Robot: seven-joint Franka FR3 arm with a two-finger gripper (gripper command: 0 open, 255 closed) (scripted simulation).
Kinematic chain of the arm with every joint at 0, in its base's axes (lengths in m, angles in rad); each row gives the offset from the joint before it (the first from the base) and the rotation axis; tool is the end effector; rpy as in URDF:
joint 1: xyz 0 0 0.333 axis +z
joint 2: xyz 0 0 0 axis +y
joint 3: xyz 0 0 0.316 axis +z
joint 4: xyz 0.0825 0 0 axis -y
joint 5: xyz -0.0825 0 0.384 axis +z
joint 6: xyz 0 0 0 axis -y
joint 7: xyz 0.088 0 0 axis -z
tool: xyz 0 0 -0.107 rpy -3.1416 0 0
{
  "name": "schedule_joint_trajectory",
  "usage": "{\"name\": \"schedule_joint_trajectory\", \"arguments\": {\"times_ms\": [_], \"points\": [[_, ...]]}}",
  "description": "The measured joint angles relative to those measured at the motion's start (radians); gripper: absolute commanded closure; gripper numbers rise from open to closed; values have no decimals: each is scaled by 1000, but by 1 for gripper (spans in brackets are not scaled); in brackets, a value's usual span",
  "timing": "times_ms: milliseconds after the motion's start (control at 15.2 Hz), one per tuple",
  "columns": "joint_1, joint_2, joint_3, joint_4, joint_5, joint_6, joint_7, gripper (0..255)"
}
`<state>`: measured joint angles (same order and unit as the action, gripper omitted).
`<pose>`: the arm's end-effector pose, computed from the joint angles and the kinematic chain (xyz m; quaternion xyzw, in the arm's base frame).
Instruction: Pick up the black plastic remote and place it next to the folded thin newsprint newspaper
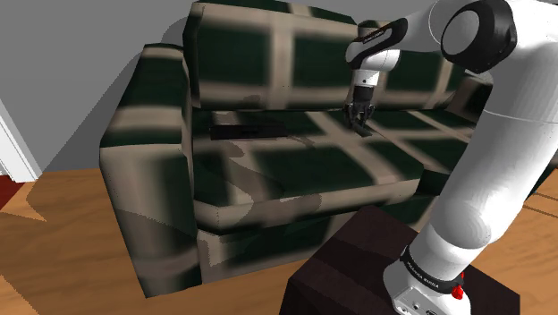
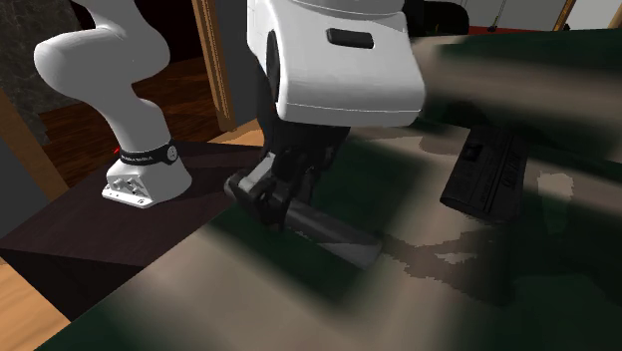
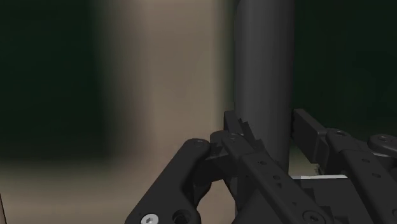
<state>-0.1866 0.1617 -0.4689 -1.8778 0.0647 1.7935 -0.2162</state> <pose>0.4608 -0.3360 0.4159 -0.9669 0.2284 0.1055 0.0426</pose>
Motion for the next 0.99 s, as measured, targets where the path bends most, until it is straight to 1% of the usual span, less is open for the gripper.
{"name": "schedule_joint_trajectory", "arguments": {"times_ms": [132,396,660,990], "points": [[33,-14,24,-19,3,8,55,255],[84,-43,61,-56,7,21,142,255],[140,-54,106,-61,21,22,238,255],[194,-29,154,-29,47,20,333,255]]}}
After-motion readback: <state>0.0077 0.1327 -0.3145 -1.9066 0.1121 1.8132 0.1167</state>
